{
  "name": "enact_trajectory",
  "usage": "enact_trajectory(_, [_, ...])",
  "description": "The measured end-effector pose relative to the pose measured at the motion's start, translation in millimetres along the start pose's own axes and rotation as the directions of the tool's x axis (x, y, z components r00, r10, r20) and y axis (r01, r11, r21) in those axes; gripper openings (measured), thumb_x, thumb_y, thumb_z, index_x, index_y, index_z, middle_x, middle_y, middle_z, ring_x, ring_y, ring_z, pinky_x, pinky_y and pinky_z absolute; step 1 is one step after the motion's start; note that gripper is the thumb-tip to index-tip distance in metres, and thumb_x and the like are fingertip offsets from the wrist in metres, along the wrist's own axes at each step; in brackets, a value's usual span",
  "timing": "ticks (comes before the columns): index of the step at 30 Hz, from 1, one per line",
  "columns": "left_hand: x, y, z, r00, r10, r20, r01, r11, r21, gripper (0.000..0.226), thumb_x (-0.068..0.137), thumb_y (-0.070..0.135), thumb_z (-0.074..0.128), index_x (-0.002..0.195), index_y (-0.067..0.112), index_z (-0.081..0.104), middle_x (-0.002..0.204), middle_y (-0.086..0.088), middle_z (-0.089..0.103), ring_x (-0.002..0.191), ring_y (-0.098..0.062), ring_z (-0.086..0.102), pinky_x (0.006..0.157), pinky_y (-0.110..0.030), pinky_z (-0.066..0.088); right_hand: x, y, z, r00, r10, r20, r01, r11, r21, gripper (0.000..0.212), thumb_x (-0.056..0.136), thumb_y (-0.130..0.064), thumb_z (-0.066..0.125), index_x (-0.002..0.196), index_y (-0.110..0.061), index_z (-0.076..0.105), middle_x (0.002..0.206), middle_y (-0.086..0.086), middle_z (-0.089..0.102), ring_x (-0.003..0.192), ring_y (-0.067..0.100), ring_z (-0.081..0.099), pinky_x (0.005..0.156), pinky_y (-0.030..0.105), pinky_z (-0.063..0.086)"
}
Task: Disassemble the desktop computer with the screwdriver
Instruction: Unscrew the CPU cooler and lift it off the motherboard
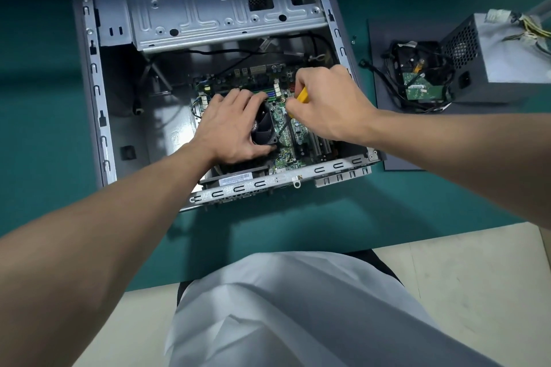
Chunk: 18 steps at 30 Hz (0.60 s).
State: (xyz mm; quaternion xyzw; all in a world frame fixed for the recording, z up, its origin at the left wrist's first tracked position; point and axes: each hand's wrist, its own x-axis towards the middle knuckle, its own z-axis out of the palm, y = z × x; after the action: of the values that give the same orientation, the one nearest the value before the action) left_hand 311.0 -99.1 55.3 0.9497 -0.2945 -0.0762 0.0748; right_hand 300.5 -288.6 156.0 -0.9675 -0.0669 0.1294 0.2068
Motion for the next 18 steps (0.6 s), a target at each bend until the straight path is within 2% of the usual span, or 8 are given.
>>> enact_trajectory(3, [0.0, 0.2, -0.3, 1.0, -0.003, 0.003, 0.003, 1.0, -0.005, 0.1, 0.067, 0.08, 0.044, 0.142, 0.015, 0.028, 0.125, -0.008, 0.046, 0.112, -0.026, 0.04, 0.097, -0.045, 0.031, 0.7, 0.0, -1.5, 1.0, 0.004, 0.0, -0.004, 1.0, -0.006, 0.025, 0.083, -0.031, 0.054, 0.064, -0.024, 0.04, 0.062, 0.001, 0.048, 0.064, 0.024, 0.049, 0.055, 0.027, 0.033])
enact_trajectory(6, [0.0, 0.3, -0.5, 1.0, -0.003, 0.003, 0.003, 1.0, -0.006, 0.1, 0.068, 0.079, 0.047, 0.142, 0.015, 0.028, 0.125, -0.008, 0.045, 0.112, -0.026, 0.04, 0.097, -0.045, 0.03, 0.6, -1.5, -2.2, 1.0, -0.005, 0.007, 0.005, 1.0, -0.005, 0.024, 0.083, -0.028, 0.055, 0.064, -0.024, 0.041, 0.059, -0.001, 0.048, 0.059, 0.02, 0.048, 0.052, 0.027, 0.032])
enact_trajectory(9, [0.0, 0.5, -0.2, 1.0, -0.004, -0.009, 0.004, 1.0, -0.004, 0.099, 0.068, 0.078, 0.051, 0.141, 0.015, 0.03, 0.124, -0.008, 0.046, 0.112, -0.026, 0.041, 0.096, -0.044, 0.031, 1.7, -4.0, -1.5, 1.0, -0.004, 0.008, 0.004, 1.0, -0.014, 0.021, 0.084, -0.027, 0.054, 0.067, -0.019, 0.045, 0.061, 0.001, 0.05, 0.063, 0.023, 0.051, 0.055, 0.029, 0.038])
enact_trajectory(14, [-0.2, 1.1, -0.1, 1.0, 0.0, -0.026, 0.0, 1.0, -0.009, 0.099, 0.068, 0.078, 0.052, 0.141, 0.014, 0.031, 0.123, -0.008, 0.048, 0.111, -0.026, 0.042, 0.095, -0.044, 0.032, 4.7, -7.8, -4.8, 0.999, -0.008, 0.032, 0.01, 0.997, -0.072, 0.022, 0.086, -0.03, 0.05, 0.078, -0.011, 0.054, 0.073, 0.01, 0.055, 0.077, 0.035, 0.056, 0.062, 0.036, 0.049])
enact_trajectory(18, [-0.5, 0.9, -0.2, 1.0, -0.003, -0.021, 0.003, 1.0, -0.01, 0.099, 0.068, 0.078, 0.051, 0.141, 0.015, 0.03, 0.124, -0.008, 0.047, 0.111, -0.026, 0.042, 0.096, -0.044, 0.032, 7.3, -9.1, -6.9, 0.994, 0.104, 0.03, -0.101, 0.992, -0.078, 0.025, 0.091, -0.032, 0.048, 0.081, -0.011, 0.054, 0.091, 0.015, 0.053, 0.091, 0.038, 0.053, 0.071, 0.036, 0.047])
